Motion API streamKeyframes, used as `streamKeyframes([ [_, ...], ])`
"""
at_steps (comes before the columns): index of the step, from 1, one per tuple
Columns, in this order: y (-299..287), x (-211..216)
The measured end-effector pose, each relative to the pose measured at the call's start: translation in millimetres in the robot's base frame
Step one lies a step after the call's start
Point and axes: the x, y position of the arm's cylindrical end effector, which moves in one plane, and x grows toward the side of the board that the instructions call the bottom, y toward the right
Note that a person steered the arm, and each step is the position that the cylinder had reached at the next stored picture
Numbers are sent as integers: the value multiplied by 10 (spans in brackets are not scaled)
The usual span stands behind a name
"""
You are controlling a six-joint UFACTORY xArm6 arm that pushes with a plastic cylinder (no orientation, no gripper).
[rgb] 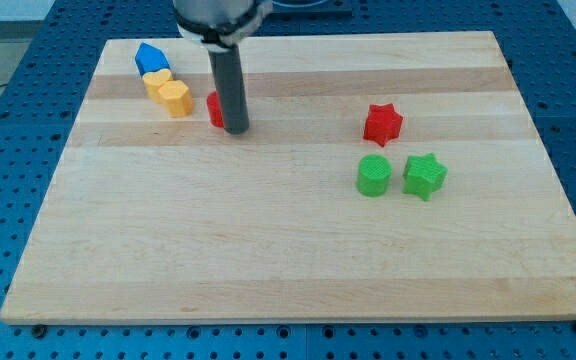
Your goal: Move the red star diagonally to the top right of the red circle
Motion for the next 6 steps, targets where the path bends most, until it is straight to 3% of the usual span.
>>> streamKeyframes([
  [1, -200, -336],
  [2, 878, -343],
  [3, 2490, -322],
  [4, 2946, 337],
  [5, 2039, 383],
  [6, 1247, -106],
])
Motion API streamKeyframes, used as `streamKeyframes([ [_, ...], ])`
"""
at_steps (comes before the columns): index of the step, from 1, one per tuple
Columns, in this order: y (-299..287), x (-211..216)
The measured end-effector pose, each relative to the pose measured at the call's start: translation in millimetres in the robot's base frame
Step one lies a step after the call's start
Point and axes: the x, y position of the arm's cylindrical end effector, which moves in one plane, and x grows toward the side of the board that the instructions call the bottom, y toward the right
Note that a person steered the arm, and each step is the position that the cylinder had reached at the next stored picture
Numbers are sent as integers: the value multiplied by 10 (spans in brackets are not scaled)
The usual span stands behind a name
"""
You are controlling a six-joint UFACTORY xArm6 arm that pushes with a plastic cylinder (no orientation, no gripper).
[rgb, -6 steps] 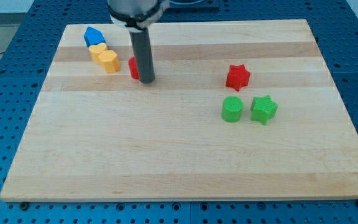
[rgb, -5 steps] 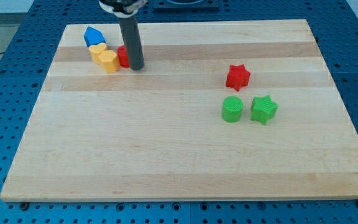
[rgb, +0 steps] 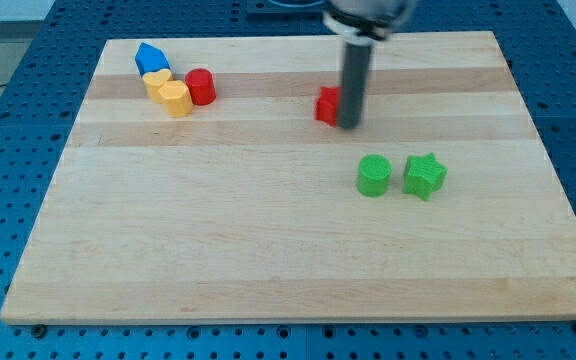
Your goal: Move the red star diagonally to the top right of the red circle
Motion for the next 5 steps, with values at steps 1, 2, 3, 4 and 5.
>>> streamKeyframes([
  [1, -657, -563],
  [2, -170, -756],
  [3, -69, -1053],
  [4, -759, -995],
  [5, -947, -725],
])
